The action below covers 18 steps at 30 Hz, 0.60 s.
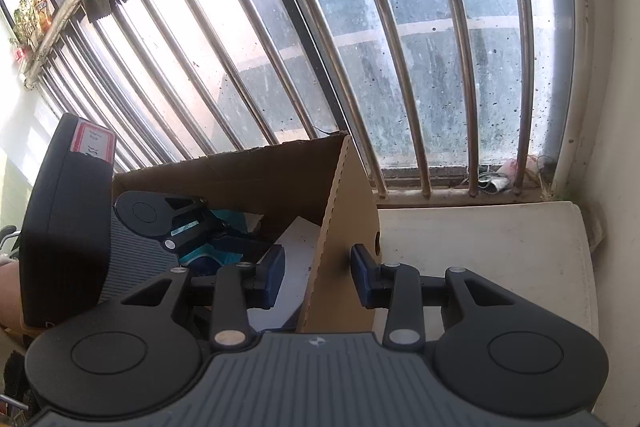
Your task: Organize objects
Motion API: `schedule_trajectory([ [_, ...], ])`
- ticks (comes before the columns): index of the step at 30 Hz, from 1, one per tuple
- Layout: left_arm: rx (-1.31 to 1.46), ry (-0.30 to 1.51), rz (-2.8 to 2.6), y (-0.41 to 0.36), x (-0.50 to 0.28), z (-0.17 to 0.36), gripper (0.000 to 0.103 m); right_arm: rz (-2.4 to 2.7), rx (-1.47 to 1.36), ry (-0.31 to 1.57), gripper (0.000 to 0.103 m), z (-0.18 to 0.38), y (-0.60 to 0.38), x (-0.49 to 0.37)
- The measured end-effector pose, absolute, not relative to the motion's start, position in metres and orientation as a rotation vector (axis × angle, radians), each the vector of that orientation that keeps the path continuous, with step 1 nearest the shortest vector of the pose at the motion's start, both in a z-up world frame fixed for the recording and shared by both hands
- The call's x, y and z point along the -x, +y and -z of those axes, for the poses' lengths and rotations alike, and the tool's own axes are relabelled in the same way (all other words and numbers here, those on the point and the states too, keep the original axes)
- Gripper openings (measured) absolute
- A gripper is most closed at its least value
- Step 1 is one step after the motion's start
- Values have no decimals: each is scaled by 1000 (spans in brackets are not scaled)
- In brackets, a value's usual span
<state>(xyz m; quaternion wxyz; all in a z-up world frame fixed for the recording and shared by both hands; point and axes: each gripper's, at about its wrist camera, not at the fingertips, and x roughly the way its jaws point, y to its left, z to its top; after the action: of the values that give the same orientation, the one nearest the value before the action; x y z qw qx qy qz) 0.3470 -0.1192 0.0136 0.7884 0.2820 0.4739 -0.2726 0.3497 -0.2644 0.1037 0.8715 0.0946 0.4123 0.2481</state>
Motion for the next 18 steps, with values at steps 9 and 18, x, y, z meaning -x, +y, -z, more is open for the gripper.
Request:
schedule_trajectory([
  [9,-769,951,704,-122,-326,-29,66,-531,-196,865,40,-103,-266,-350],
  [18,-974,792,808,-126,-290,-57,60,-569,-291,859,40,-105,-281,-350],
])
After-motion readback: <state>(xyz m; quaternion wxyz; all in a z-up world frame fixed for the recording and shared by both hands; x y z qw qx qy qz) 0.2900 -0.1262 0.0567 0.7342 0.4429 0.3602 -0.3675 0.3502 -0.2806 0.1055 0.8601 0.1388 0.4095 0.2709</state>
